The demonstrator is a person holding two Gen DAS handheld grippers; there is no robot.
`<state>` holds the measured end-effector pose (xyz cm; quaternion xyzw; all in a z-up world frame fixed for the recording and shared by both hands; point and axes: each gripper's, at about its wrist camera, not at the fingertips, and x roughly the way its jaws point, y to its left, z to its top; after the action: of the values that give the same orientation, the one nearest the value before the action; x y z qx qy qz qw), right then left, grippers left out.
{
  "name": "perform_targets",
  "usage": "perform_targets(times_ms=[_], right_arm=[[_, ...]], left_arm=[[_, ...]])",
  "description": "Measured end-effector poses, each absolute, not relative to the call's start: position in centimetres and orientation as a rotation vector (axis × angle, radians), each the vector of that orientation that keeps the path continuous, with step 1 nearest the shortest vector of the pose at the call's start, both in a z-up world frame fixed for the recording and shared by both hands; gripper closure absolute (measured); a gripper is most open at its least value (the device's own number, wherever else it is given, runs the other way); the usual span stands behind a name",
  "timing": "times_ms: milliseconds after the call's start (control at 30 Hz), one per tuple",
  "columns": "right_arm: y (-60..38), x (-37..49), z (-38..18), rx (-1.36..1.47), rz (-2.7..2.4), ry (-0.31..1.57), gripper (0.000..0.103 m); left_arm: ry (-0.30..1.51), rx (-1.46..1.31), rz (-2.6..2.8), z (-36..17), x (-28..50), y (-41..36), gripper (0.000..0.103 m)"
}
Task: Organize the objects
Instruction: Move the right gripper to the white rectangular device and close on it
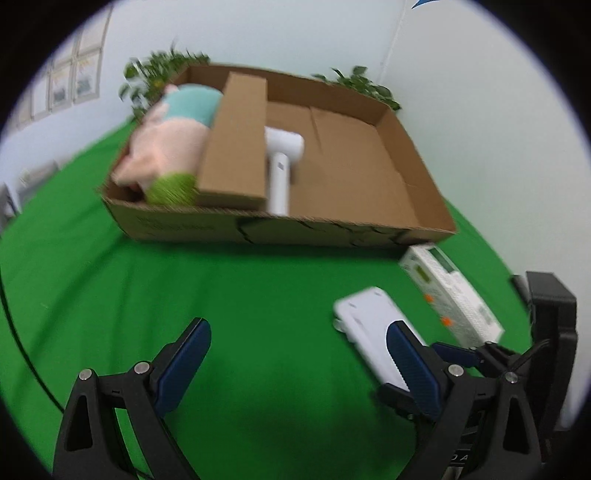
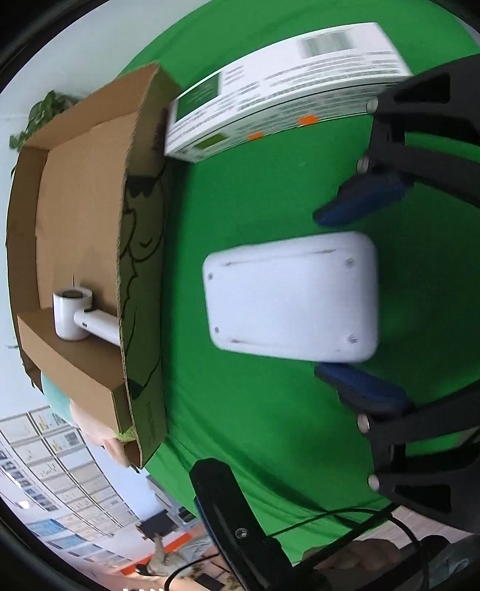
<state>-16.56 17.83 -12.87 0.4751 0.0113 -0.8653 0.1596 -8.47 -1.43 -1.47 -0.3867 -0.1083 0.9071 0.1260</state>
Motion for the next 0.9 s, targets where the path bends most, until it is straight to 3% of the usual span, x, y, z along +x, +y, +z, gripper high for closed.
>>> perform_targets(times_ms=[33,100,467,567,633,667,733,800,900], right_arm=[[18.2,-16.2,-12.8,1.349,-2.499,0.024,0.004],[18.7,-15.4,-12.6,1.335,-2.529,0.018,0.001],[20.7,-13.1,-11.1,1.16,-2.526,0.067,0.002],[20.1,-12.6,-11.3,1.169,-2.467,0.119,0.007],[18.9,-12.9,-11.6,1.178,-2.435,0.151,0.027],[18.5,-12.9,-11.8,1.176,-2.429,0.158,0.031],[17.8,-13.3,-12.2,1.184,-2.433,0.174,0.032],[17.6,-13.8,-12.3,1.19,-2.43,0.154,0.038],[17.2,-14.2,-12.5,1.193,-2.43,0.14,0.038]], left_arm=[[-0.341,-1.141,2.6,-1.7,-8.7,-1.3,0.006],[-0.379,-1.17,2.515,-2.2,-9.1,-0.7,0.006],[-0.622,-1.33,2.21,-5.3,-13.0,1.3,0.006],[-0.629,-1.354,2.197,-5.7,-13.2,1.6,0.008],[-0.625,-1.361,2.183,-6.0,-13.2,1.9,0.009],[-0.62,-1.368,2.173,-6.2,-13.1,2.1,0.01],[-0.621,-1.386,2.151,-6.5,-13.1,2.4,0.016],[-0.635,-1.379,2.146,-6.6,-13.0,2.4,0.016],[-0.667,-1.37,2.127,-6.7,-13.1,2.4,0.018]])
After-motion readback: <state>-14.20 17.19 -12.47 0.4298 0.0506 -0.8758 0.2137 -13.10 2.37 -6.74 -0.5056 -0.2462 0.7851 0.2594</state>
